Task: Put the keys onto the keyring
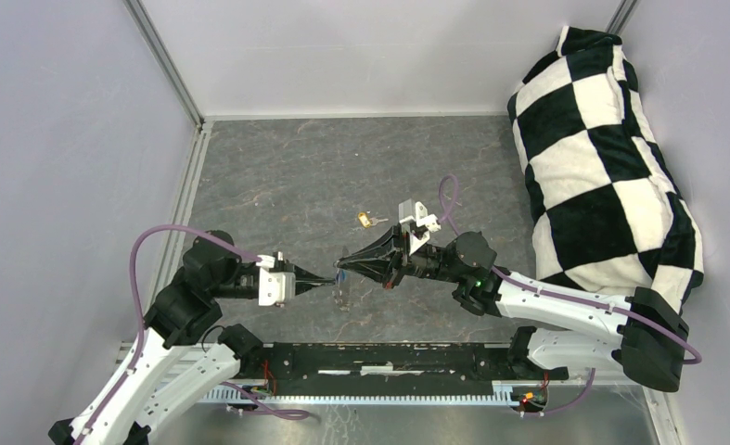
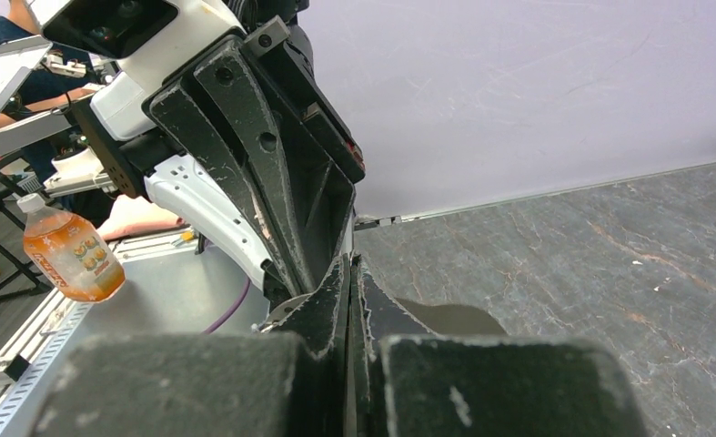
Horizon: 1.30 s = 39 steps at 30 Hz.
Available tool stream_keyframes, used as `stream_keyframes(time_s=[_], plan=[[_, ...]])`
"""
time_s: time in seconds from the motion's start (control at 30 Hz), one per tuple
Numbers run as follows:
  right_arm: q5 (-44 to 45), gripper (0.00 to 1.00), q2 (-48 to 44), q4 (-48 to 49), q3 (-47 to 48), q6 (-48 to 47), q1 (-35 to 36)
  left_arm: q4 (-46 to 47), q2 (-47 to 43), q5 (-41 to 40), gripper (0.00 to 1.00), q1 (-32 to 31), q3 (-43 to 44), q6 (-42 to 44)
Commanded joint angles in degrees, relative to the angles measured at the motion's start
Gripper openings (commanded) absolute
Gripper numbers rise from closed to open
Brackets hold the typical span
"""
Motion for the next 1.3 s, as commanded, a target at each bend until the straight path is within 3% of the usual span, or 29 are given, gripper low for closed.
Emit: stream_keyframes(time_s=[0.0, 0.23, 0.4, 0.63, 0.77, 1.07, 1.27], plan=[[0.85, 0.0, -0.95, 4.32, 0.82, 0.59, -0.02, 0.15, 1.19, 2.38, 0.09, -0.12, 0.07, 0.53], [-0.5, 0.0, -1.58, 8.53, -0.86, 2.16, -0.09, 4.2, 0.11, -8.09, 0.23, -0.11, 0.44, -7.85], [-2.75, 0.0, -0.48, 12.28, -1.08, 4.42, -0.08, 5.01, -0.83, -8.42, 0.41, -0.11, -0.66, -14.19], [-3.27, 0.0, -0.04, 12.5, -0.64, 4.95, -0.11, 5.86, -0.13, -6.4, 0.47, -0.11, -3.5, -19.04], [-3.63, 0.0, 0.43, 11.73, -0.45, 4.79, -0.04, 9.52, 0.57, -6.4, 0.42, -0.11, -3.83, -21.17], [-3.85, 0.0, 1.32, 7.12, 0.86, 2.29, -0.07, 12.71, 2.24, 0.07, 0.16, -0.11, -1.48, -21.72], [-3.73, 0.0, 1.24, 5.38, 0.87, 1.29, -0.04, 11.99, 2.24, 0.32, 0.1, -0.11, -0.03, -20.74]])
